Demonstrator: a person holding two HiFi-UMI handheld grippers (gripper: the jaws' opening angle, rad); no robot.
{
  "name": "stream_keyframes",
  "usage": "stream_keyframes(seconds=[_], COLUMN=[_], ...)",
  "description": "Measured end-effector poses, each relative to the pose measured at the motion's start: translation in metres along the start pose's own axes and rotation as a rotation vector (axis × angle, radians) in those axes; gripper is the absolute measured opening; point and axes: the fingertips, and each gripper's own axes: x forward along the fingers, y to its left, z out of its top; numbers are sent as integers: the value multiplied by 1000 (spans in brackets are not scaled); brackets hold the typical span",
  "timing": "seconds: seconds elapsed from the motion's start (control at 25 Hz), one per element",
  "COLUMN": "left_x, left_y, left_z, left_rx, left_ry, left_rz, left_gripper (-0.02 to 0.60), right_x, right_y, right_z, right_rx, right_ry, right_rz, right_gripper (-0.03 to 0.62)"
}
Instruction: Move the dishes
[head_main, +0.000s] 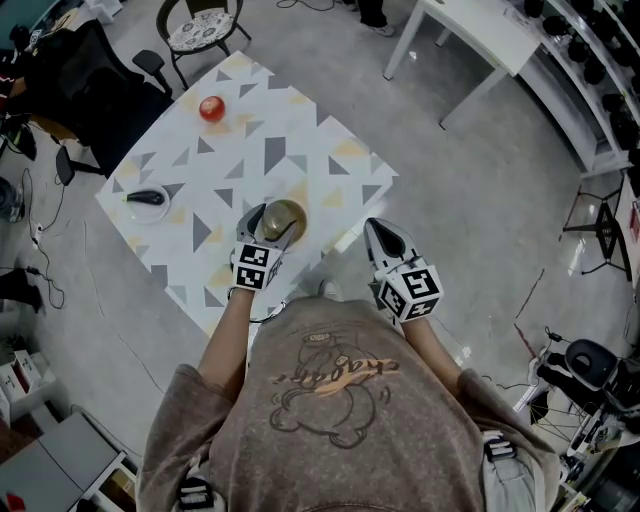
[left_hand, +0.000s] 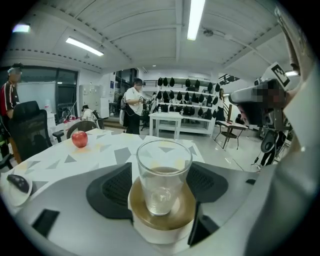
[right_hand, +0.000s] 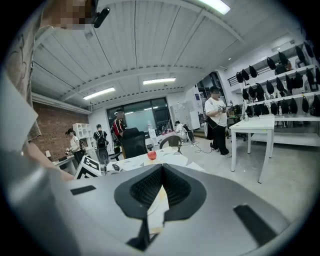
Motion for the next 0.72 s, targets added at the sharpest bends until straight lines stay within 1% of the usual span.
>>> stream_keyframes(seconds=[0.24, 0.36, 0.56, 0.72], left_x=[7, 8, 9, 9], left_y=[0, -1, -3, -4], left_z=[0, 0, 0, 1], left_rx=[23, 21, 42, 43], left_ry=[13, 11, 4, 0], left_rz=[-1, -3, 2, 5], left_gripper=[339, 336, 291, 287], right_x=[0, -1, -1, -2], right_y=[-3, -5, -7, -9], right_z=[-3, -2, -2, -2], right_rx=[1, 1, 3, 5], right_ry=[11, 9, 10, 10], right_rz=[-5, -10, -17, -17], right_gripper=[3, 3, 3, 3])
